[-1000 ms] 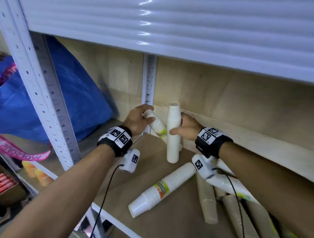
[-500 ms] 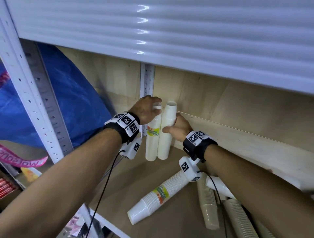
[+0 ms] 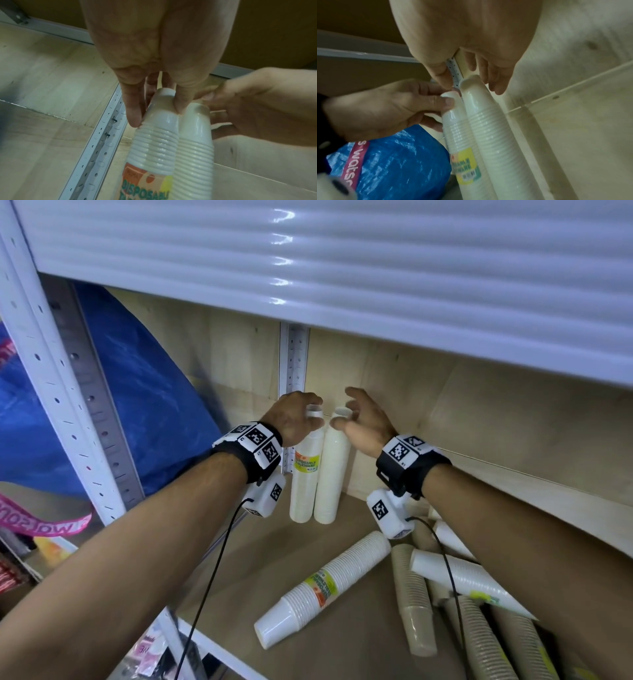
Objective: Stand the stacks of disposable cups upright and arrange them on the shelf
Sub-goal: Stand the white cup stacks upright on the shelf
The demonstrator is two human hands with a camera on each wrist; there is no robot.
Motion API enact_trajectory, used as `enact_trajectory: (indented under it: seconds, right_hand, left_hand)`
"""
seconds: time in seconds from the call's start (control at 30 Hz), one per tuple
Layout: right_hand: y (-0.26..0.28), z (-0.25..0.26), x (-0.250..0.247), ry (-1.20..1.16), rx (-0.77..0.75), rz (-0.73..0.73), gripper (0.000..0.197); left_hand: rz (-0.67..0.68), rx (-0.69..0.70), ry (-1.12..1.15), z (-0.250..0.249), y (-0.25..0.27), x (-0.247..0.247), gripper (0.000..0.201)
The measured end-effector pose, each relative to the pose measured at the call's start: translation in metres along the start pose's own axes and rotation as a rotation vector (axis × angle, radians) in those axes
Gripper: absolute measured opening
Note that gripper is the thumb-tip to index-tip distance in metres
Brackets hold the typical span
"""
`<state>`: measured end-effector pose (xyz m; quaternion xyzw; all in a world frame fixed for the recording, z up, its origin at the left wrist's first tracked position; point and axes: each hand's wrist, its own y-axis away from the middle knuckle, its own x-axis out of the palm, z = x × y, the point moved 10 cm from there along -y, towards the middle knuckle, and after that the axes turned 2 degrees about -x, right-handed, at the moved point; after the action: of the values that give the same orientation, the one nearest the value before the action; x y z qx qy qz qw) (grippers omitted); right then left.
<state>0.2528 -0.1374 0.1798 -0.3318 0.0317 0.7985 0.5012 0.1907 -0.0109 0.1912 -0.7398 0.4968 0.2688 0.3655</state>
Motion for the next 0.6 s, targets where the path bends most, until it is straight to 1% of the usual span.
enact_trajectory:
  seconds: [0.07, 0.17, 0.23, 0.43, 0.6]
  right_hand:
    - [-0.004, 0.012, -0.002, 0.063, -0.041, 0.028, 0.062]
    - [-0.006, 0.021, 0.003, 0.197, -0.113, 0.099, 0.045]
    - [-0.006, 0.020, 0.005, 0.228, -0.133, 0.106, 0.039]
    - [-0.011, 0.015, 0.000, 0.251, -0.110, 0.023, 0.031]
    - [-0.015, 0.011, -0.001, 0.276, -0.060, -0.006, 0.039]
  left_hand:
    - [-0.003, 0.000, -0.018, 0.000, 0.000, 0.000, 0.047]
    - [-0.004, -0.003, -0.026, 0.002, 0.001, 0.001, 0.048]
    - [-0.006, -0.008, -0.027, 0.005, 0.001, -0.001, 0.049]
    - [-0.014, -0.010, -0.033, 0.007, -0.001, -0.002, 0.048]
    - [-0.006, -0.014, -0.047, 0.007, -0.004, 0.000, 0.049]
